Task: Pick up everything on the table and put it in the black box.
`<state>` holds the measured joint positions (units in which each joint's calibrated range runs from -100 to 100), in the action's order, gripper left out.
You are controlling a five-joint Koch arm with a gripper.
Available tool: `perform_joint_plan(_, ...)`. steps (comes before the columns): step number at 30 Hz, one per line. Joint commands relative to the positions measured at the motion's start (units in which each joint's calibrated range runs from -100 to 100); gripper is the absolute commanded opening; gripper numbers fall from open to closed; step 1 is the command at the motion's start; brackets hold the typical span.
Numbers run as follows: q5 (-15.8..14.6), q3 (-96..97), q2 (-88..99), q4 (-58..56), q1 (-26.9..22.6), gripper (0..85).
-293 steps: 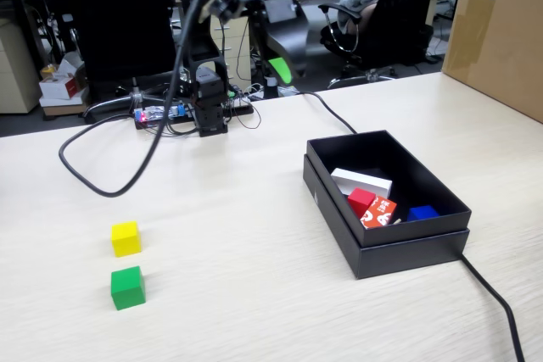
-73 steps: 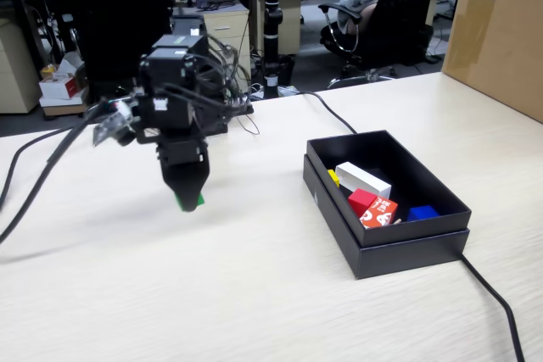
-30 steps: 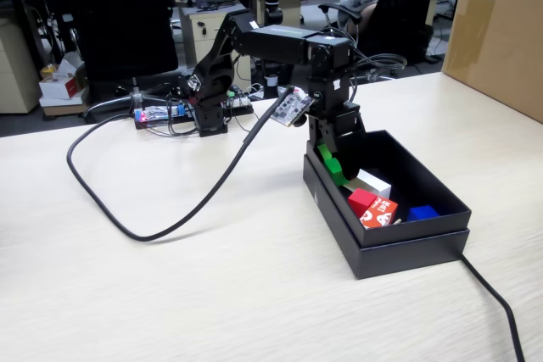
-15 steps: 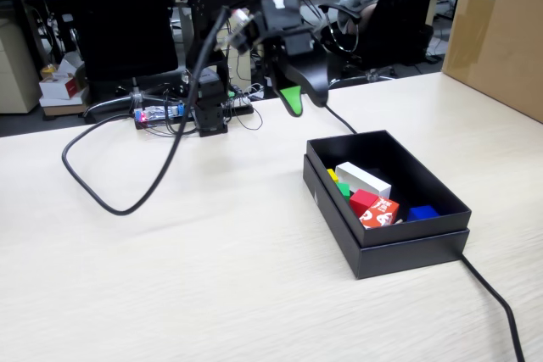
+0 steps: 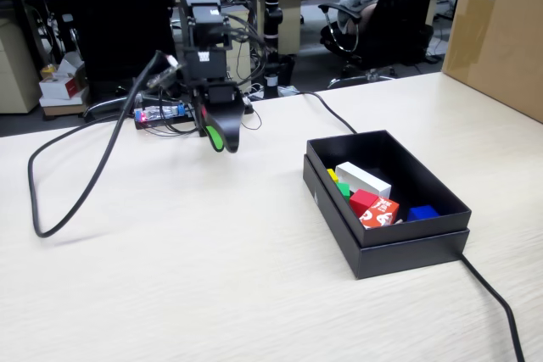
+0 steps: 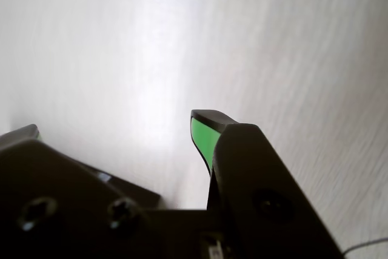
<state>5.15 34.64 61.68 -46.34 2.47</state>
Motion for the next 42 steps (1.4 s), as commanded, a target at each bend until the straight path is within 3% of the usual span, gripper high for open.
perform_joint_plan(1, -1.22, 6.25, 8.83, 9.93, -1.12, 47.9)
perform_joint_plan(10, -1.22, 36.26, 19.38, 36.19, -1.81, 47.6)
perform_joint_plan(14, -1.51, 41.51, 21.33, 41.03, -1.81, 47.7)
perform_joint_plan(19, -2.00, 51.12, 22.25, 56.49, -2.10, 47.6)
perform_joint_plan(26, -3.57, 56.11, 22.48, 57.62, -3.47, 47.9)
perform_joint_plan(42, -3.22, 60.73, 22.14, 61.94, -4.54, 47.7)
